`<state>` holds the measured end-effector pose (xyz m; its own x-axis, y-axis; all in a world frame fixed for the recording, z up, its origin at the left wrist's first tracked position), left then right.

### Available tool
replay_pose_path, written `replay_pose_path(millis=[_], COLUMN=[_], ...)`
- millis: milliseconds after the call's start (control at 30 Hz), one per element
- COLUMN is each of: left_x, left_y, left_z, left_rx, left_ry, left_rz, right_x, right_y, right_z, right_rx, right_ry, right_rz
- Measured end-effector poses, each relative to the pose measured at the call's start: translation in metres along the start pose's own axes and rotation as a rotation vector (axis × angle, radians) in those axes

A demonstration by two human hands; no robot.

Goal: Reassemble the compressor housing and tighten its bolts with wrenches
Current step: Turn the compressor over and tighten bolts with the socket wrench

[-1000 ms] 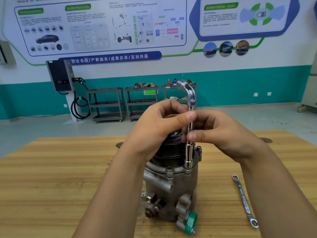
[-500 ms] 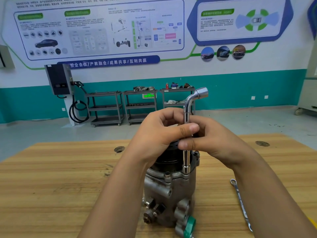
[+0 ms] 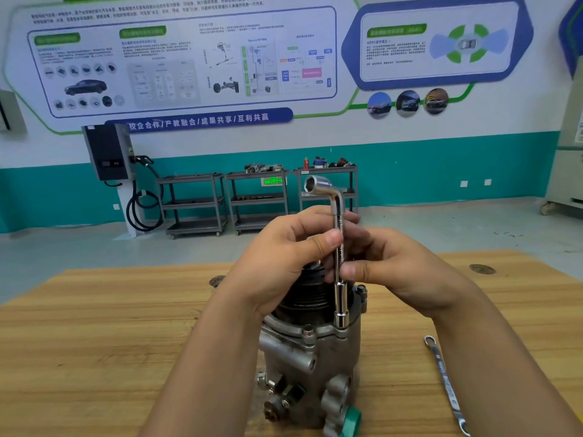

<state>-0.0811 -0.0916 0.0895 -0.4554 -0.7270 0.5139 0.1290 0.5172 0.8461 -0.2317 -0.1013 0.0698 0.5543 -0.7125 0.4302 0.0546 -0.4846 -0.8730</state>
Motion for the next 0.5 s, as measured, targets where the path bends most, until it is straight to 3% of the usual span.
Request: replay_pose_path(millis=[300, 500], left_x=[0.0004, 0.0023], left_y=[-0.0009, -0.0041], left_z=[0.0034, 0.0009], left_rx=[0.079, 0.076], left_ry=[0.184, 0.165], left_rz=[-0.015, 0.006], right_x=[0.0043, 0.0027], right_y=[0.0013, 0.001], right_z=[0.0024, 0.001], right_rx=[-0.09, -0.13], right_ry=[0.029, 0.018], right_rz=[-0.007, 0.001])
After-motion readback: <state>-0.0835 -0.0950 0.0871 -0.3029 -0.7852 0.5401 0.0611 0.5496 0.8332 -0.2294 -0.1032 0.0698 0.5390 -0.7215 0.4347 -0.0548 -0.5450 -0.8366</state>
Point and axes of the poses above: each hand's wrist, its own x-axis towards the middle knuckle, its own z-axis out of the palm, y = z × x, the point moved 2 cm from there along x, towards the middle knuckle, and after that the axes turned 1 degree about z, right-handed, at the moved point
